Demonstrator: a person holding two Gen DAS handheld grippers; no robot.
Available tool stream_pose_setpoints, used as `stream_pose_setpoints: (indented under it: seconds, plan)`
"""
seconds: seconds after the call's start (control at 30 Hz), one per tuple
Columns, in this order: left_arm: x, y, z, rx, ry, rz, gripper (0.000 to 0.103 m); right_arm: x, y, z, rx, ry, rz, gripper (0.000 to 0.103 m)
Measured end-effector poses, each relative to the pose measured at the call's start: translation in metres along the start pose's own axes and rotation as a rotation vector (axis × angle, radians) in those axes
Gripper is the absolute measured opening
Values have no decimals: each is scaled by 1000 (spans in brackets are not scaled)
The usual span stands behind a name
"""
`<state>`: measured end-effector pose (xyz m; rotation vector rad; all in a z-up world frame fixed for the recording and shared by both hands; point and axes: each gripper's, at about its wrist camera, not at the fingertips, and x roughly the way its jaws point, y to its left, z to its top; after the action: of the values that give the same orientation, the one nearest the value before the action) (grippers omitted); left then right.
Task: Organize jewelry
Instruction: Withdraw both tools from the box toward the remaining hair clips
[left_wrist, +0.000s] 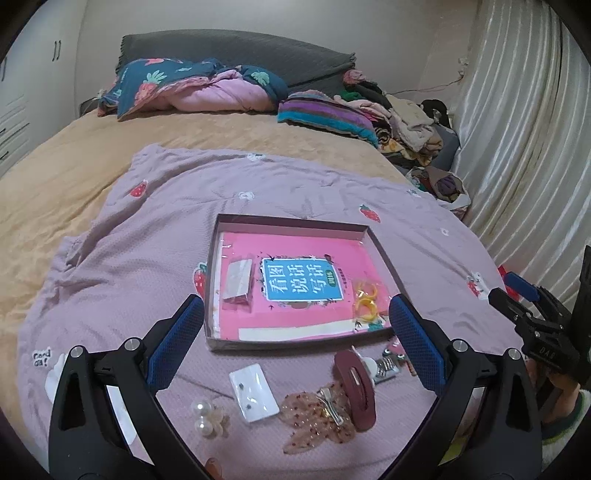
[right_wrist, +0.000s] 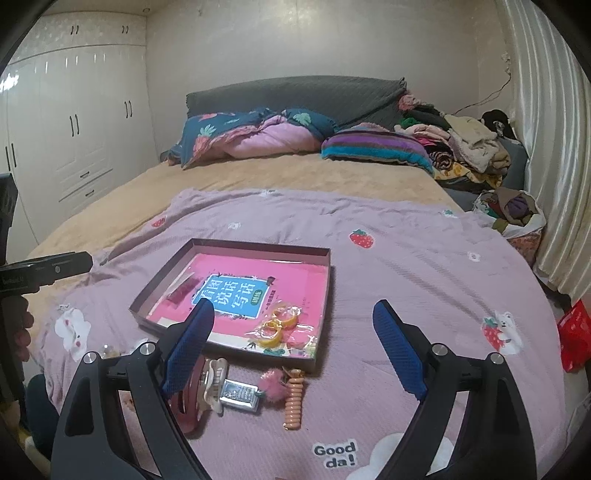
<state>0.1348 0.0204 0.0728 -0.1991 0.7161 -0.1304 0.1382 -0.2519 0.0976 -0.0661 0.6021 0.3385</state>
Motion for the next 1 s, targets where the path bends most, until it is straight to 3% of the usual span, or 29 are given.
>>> stream_pose_setpoints:
  seconds: [0.23, 1.0]
  plan:
    - [-14, -7, -12, 17, -9, 1, 93, -19, -6, -9, -2, -8, -16, 93]
    - [-14, -25, -72, 59, 55, -2, 93, -36, -14, -64, 15, 50, -29, 93]
